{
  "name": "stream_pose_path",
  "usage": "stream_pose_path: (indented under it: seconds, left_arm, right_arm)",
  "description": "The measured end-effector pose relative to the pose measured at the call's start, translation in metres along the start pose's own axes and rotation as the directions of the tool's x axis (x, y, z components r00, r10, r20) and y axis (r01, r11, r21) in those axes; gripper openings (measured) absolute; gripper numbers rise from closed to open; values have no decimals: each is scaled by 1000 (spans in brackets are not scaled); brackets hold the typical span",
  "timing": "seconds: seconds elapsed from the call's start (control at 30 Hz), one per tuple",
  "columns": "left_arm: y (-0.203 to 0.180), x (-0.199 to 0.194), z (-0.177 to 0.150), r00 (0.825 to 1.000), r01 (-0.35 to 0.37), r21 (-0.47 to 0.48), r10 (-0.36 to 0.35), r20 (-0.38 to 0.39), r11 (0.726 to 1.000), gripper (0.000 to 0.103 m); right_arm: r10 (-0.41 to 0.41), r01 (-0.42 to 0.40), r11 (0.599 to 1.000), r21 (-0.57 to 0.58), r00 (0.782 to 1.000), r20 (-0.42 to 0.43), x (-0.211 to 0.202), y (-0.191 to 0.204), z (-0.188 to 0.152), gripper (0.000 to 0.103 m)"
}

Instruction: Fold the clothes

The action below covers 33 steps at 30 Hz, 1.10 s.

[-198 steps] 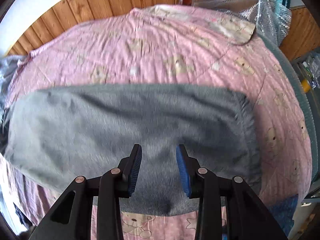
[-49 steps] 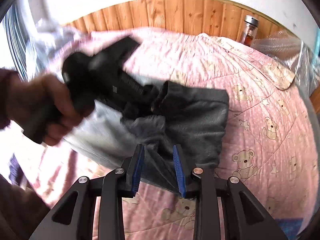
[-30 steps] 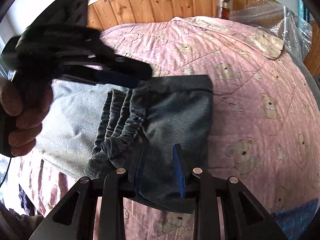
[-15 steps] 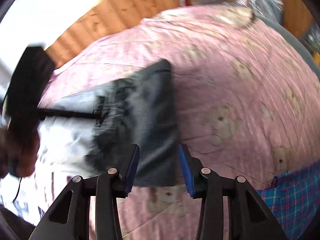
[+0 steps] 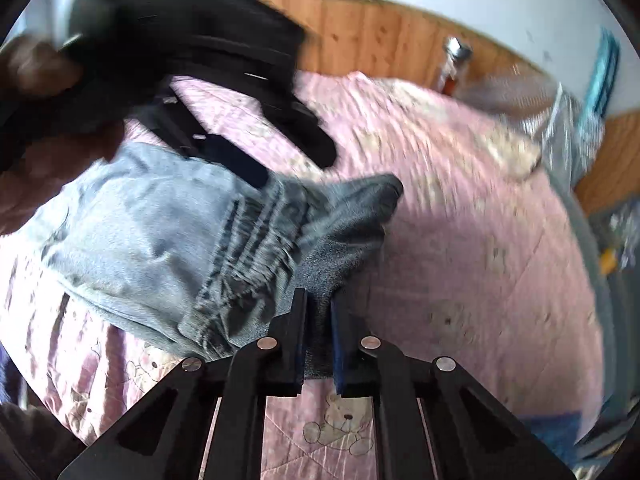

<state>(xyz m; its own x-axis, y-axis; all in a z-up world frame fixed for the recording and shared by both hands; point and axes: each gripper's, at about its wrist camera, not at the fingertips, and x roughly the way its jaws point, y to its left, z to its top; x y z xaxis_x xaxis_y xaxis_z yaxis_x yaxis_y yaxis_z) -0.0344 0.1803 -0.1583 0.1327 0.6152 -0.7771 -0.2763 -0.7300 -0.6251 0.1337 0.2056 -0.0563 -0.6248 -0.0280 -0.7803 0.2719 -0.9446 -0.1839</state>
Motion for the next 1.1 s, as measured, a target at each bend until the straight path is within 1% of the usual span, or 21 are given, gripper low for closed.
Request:
stream_pose_path:
  seconds: [0.1, 0.17, 0.2, 0.23, 0.3, 0.33, 0.43, 0.53, 0.6, 0.63, 0.67, 0.73, 0.77, 0.8, 0.83, 0.87, 0.93, 0.97, 1.03, 1.07, 1.1]
  left_arm:
    - [-21, 1, 24, 997, -37, 79, 41, -58, 996, 65]
    - [-9, -12, 16, 990, -104, 129, 116, -82, 986, 65]
    - [0, -21, 10, 982, -156, 147, 169, -81, 977, 65]
    - [12, -31, 2, 978, -185, 155, 197, -64, 970, 65]
    - [41, -48, -18, 981, -194, 137, 196, -6, 971, 41]
    - [59, -52, -27, 982, -187, 92, 187, 10, 978, 25]
    - [121, -57, -53, 989, -129, -104, 136, 65, 986, 25]
    - [175, -43, -73, 992, -36, -254, 64, 105, 966, 25]
    - [199, -38, -81, 992, 26, -318, 16, 128, 948, 25]
    - [202, -42, -83, 989, 31, -328, 17, 144, 944, 25]
    - [197, -51, -84, 986, 13, -324, 41, 162, 946, 29]
    - [181, -70, -85, 974, -29, -303, 94, 204, 953, 32]
    - [166, -79, -86, 963, -52, -266, 119, 242, 963, 32]
    - [149, -84, -87, 954, -52, -221, 114, 278, 974, 33]
    - [130, -87, -89, 948, -36, -176, 89, 307, 984, 35]
    - [113, -84, -90, 948, -14, -134, 56, 312, 991, 42]
    - [83, -61, -91, 964, 36, -60, -19, 265, 998, 45]
    - [74, -47, -96, 973, 43, -31, -35, 230, 999, 45]
    - [66, -17, -104, 986, 4, -1, -3, 167, 1000, 45]
    - [65, 0, -109, 992, -28, -5, 28, 124, 1000, 45]
    - [68, 14, -115, 994, -73, -18, 74, 85, 997, 45]
  right_arm:
    - [9, 3, 987, -163, 997, 71, -12, 49, 25, 8]
    - [43, -20, 974, -224, 994, 98, -15, 75, 32, 7]
    - [63, -36, 970, -240, 993, 103, -17, 84, 32, 7]
    - [84, -57, 968, -246, 991, 104, -15, 91, 31, 7]
    - [129, -104, 963, -250, 988, 84, -3, 106, 36, 8]
    - [146, -125, 962, -245, 987, 69, 5, 112, 36, 8]
    - [261, -262, 951, -163, 965, -29, 26, 112, 29, 19]
    - [383, -388, 920, -45, 919, -94, 34, 99, 23, 23]
    - [440, -437, 898, 56, 895, -76, 29, 74, 28, 23]
    - [466, -459, 882, 107, 882, -63, 26, 61, 31, 23]
    - [469, -457, 875, 158, 882, -46, 29, 46, 36, 24]
    - [464, -446, 857, 259, 886, -10, 35, 15, 47, 31]
    - [443, -420, 854, 306, 896, -9, 44, 0, 50, 32]
    - [419, -389, 851, 352, 908, -12, 55, -15, 53, 34]
    - [411, -371, 842, 391, 911, -21, 67, -26, 58, 35]
    - [410, -366, 836, 408, 912, -22, 78, -31, 63, 35]
    - [440, -398, 833, 386, 897, -25, 100, -32, 74, 35]
    - [463, -419, 832, 364, 886, -39, 111, -27, 82, 35]
    - [511, -465, 829, 311, 856, -83, 135, -9, 98, 33]
    - [496, -450, 848, 280, 860, -118, 147, -1, 102, 33]
    - [463, -417, 873, 254, 872, -159, 161, 5, 103, 33]
